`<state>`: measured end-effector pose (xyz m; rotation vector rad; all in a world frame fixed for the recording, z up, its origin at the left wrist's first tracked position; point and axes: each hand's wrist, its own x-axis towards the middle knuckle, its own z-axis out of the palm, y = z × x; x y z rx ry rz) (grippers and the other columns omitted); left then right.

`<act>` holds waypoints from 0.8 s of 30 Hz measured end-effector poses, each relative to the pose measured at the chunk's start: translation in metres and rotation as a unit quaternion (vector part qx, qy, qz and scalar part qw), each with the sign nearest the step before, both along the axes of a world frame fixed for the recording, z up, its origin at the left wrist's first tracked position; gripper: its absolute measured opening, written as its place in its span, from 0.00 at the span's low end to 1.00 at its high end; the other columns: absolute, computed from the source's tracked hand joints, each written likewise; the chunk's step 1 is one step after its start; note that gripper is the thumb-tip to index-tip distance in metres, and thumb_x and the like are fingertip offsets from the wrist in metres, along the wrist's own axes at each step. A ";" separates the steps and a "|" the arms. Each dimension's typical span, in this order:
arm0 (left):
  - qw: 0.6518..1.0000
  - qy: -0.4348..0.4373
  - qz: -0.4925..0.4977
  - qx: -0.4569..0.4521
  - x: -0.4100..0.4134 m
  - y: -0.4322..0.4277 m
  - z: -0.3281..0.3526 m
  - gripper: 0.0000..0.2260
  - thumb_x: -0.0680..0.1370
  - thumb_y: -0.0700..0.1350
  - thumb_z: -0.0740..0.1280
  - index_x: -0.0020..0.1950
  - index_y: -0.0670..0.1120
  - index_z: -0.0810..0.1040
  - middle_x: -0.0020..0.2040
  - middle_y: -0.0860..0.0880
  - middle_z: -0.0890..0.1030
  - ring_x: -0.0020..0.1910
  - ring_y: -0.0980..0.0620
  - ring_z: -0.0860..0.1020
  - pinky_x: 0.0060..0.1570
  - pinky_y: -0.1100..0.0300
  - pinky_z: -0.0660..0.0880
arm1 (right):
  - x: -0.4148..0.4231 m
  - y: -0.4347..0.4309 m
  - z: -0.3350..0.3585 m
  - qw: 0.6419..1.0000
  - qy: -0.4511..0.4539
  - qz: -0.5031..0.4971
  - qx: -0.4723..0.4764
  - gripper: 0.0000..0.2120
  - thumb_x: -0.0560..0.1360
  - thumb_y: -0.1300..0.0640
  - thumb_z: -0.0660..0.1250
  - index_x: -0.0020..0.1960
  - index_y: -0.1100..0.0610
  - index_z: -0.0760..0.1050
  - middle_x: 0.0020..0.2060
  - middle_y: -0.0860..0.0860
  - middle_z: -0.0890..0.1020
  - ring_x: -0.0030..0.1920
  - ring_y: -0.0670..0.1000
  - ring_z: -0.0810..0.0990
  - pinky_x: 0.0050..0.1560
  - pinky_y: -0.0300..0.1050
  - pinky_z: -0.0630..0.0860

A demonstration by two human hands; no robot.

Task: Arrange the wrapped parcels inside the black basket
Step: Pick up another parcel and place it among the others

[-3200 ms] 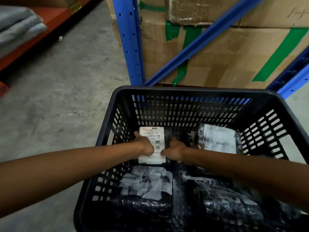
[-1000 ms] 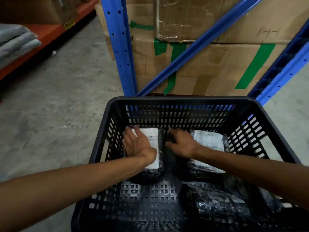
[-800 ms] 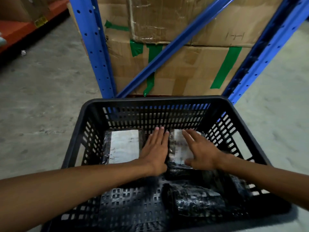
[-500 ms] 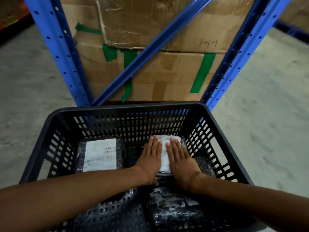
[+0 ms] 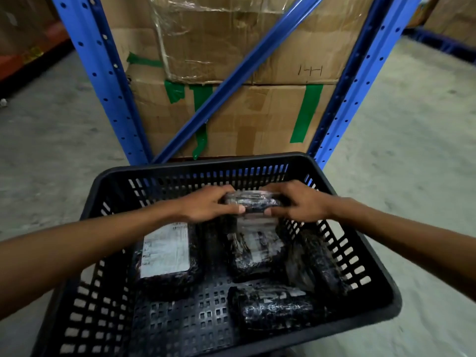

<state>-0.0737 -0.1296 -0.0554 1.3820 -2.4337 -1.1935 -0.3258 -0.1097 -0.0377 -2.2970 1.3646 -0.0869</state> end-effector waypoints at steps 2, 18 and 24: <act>0.992 0.075 0.094 0.033 0.011 0.003 0.020 0.20 0.73 0.62 0.69 0.57 0.49 0.80 0.53 0.48 0.84 0.55 0.47 0.82 0.56 0.50 0.76 | 0.004 -0.006 0.029 0.995 -0.087 -0.040 0.034 0.19 0.75 0.47 0.72 0.64 0.51 0.79 0.52 0.46 0.86 0.47 0.42 0.83 0.49 0.34 0.76; 0.783 0.162 0.555 0.231 0.111 0.071 0.015 0.08 0.78 0.40 0.65 0.55 0.39 0.79 0.47 0.38 0.85 0.36 0.43 0.83 0.33 0.54 0.81 | 0.186 0.029 -0.028 0.754 -0.425 -0.338 0.369 0.14 0.76 0.60 0.73 0.60 0.62 0.79 0.53 0.61 0.87 0.46 0.57 0.88 0.40 0.48 0.86; 0.824 0.088 0.532 0.175 0.117 0.064 -0.006 0.14 0.79 0.37 0.62 0.62 0.35 0.78 0.58 0.36 0.82 0.52 0.41 0.82 0.54 0.47 0.80 | 0.208 0.022 -0.075 0.832 -0.342 -0.338 0.276 0.30 0.69 0.36 0.72 0.65 0.51 0.77 0.61 0.57 0.84 0.57 0.58 0.84 0.61 0.58 0.80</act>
